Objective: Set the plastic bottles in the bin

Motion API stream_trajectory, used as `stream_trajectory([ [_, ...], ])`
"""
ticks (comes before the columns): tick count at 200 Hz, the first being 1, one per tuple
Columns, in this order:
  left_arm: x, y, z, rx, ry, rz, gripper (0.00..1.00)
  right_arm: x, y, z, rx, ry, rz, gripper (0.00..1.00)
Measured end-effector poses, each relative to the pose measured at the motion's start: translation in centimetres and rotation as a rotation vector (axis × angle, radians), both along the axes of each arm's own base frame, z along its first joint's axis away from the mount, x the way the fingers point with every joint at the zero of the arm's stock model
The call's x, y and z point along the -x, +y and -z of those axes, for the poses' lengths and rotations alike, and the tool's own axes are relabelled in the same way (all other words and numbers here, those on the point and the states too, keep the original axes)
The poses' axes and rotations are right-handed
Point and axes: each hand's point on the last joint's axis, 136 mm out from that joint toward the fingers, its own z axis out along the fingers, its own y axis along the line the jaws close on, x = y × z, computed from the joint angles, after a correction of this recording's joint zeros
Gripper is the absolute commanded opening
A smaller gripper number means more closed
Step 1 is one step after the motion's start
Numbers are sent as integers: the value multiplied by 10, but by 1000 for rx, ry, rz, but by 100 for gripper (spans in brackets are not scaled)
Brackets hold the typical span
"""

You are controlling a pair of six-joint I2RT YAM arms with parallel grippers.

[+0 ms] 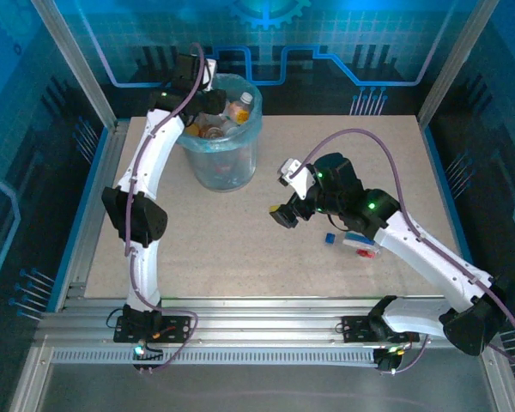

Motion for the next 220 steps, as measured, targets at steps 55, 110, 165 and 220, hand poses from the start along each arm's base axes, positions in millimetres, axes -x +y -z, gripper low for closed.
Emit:
stream_trajectory([
  [55,-1,-1,3,45,12,16,58,-1,2,3,9,5,0,100],
  [110,-6,-4,9,65,15,28,71,-1,1,3,10,3,3,100],
  [165,-10,-2,3,105,21,26,80,-3,0,3,16,-2,15,100],
  [220,10,-10,-21,205,3,41,84,-13,-26,-14,0,-45,162,100],
])
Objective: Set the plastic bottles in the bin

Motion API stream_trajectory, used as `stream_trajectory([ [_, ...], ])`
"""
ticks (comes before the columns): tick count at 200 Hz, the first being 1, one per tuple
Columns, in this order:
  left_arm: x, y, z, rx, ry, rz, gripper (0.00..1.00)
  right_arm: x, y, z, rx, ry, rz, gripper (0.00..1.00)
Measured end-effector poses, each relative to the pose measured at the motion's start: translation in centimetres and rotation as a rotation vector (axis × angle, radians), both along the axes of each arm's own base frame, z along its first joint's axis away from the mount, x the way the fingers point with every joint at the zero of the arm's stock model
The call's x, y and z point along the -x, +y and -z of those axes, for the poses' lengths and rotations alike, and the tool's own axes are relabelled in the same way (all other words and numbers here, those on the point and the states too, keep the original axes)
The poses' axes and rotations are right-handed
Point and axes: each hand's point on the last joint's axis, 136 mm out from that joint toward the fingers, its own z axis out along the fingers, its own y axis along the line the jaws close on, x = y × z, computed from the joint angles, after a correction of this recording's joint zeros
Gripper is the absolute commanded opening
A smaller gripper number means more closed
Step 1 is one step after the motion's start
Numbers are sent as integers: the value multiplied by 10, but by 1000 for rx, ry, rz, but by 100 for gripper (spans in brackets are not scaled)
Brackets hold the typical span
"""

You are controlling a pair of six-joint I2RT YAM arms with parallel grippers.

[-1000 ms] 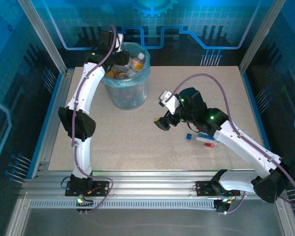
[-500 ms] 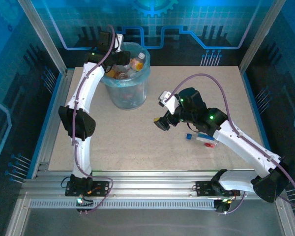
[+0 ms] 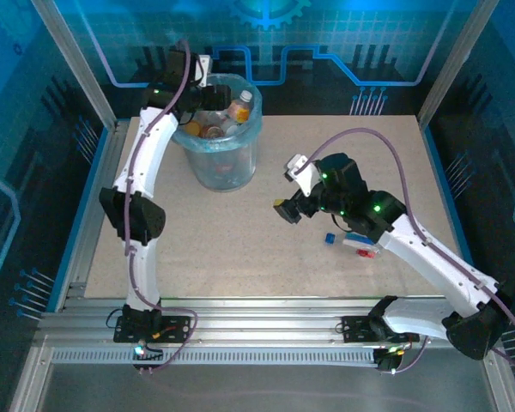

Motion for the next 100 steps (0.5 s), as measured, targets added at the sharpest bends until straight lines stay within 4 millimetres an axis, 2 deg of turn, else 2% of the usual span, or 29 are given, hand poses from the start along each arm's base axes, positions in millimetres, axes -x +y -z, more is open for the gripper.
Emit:
stream_trajectory([
  [13,16,-1,-18,8,-39,4,85,-14,-24,-1,-20,25,129,100],
  [29,44,-11,-45,2,-120,46,86,-37,-75,2,-60,82,364,100],
  [43,80,-33,-68,-16,-224,134,88,-52,-127,7,-116,146,587,100],
  [58,132,-72,-87,-18,-355,303,88,-59,-179,19,-185,228,812,100],
  [65,154,-89,-91,-13,-403,387,90,-59,-201,27,-226,273,915,100],
  [78,192,-113,-95,-1,-487,540,92,-56,-230,46,-306,355,1056,100],
  [100,231,-139,-85,-11,-574,751,99,-40,-255,89,-441,504,1212,100],
])
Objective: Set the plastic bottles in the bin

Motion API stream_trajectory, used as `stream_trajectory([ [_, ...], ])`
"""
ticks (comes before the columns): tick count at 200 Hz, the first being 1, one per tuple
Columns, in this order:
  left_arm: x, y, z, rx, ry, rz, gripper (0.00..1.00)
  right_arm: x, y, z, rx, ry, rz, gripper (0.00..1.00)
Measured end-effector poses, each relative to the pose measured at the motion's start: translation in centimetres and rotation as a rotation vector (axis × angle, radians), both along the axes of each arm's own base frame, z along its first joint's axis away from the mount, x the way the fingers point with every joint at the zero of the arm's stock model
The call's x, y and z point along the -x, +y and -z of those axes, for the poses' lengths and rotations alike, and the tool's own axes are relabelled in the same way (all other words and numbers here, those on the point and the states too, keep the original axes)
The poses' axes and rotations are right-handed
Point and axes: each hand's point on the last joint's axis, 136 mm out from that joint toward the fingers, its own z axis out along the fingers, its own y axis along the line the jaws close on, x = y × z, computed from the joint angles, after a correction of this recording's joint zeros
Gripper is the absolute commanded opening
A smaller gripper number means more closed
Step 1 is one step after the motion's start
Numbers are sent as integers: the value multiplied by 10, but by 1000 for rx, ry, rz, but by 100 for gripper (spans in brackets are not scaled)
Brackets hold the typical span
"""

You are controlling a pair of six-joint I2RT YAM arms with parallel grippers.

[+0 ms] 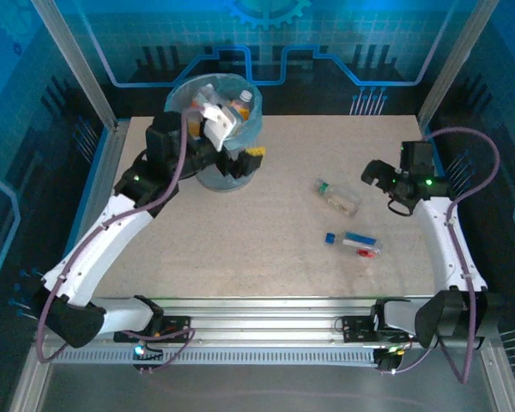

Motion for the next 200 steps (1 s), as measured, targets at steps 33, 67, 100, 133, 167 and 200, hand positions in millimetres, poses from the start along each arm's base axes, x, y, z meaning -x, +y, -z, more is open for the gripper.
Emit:
stream_trajectory([
  [33,44,-37,45,-83,1,249,99,28,5,58,-90,140,48,100],
  [67,73,-58,64,-108,55,393,99,51,4,86,-52,202,45,100],
  [100,79,-63,94,-120,117,415,99,81,11,123,-76,306,39,100],
  [133,72,-61,112,-137,154,370,99,92,32,132,-93,329,-23,100],
  [167,58,-55,117,-149,138,282,99,101,64,134,-122,346,-98,100],
  [200,55,-43,143,-187,165,210,99,113,102,131,-165,362,-191,100],
])
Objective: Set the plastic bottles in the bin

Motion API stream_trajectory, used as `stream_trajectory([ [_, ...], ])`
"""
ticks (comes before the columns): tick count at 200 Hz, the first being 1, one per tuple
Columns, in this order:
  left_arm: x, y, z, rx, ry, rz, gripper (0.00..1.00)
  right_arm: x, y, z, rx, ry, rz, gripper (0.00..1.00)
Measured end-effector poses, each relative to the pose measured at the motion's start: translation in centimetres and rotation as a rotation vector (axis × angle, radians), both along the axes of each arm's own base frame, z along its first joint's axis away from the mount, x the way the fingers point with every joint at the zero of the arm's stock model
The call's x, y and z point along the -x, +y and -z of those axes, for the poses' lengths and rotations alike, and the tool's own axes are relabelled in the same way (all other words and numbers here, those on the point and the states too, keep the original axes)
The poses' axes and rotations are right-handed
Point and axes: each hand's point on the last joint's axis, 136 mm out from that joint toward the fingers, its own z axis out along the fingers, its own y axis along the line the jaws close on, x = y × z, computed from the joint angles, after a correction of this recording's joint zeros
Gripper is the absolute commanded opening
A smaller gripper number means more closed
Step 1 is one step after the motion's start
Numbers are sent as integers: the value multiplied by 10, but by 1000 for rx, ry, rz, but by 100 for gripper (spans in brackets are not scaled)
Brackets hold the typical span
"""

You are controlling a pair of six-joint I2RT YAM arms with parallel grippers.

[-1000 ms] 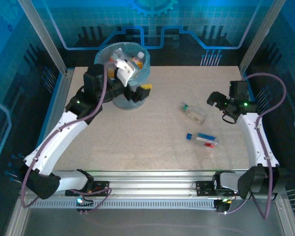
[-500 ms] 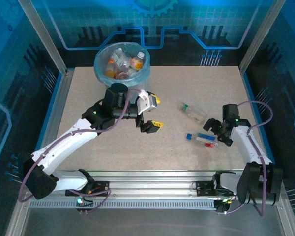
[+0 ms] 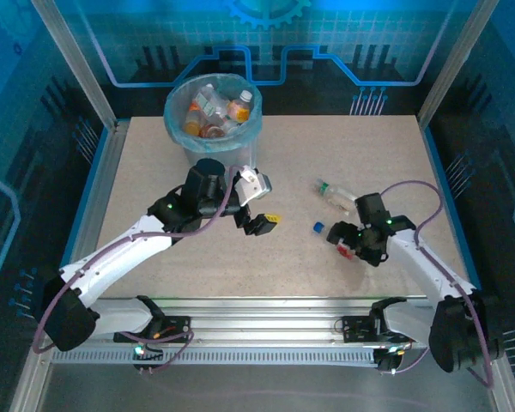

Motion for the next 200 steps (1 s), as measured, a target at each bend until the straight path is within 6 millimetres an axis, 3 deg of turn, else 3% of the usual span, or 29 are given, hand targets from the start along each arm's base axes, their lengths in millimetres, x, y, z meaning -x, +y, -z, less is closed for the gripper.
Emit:
stream_trajectory([
  [45,-13,7,2,-19,-38,-77,99,20,48,-7,-44,18,-168,100],
  [76,-20,9,-2,-15,-63,-109,99,13,71,-36,-17,-66,-287,100],
  [133,-21,13,-11,-6,-90,-133,99,-11,54,-61,164,-159,-350,100],
  [165,-22,17,-17,0,-105,-154,99,-19,50,-50,241,-133,-392,100],
  [200,-22,20,-22,9,-115,-173,99,-25,50,-34,282,-117,-430,93],
])
